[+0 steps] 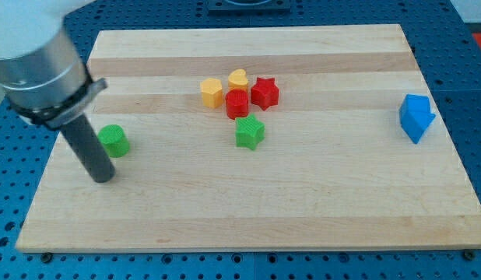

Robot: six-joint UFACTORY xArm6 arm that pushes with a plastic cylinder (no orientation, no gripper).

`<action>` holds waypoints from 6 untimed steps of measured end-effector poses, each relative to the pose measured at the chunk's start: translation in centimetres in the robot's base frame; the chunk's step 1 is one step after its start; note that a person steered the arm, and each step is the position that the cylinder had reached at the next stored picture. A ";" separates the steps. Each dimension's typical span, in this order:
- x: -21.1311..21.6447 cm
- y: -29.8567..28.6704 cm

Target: Push the red star into the blue triangle

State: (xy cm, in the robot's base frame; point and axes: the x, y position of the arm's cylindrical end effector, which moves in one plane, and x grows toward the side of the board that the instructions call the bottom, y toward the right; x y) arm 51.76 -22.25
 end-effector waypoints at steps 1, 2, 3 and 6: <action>-5.4 -0.2; -7.8 3.9; -8.5 4.9; -10.0 12.1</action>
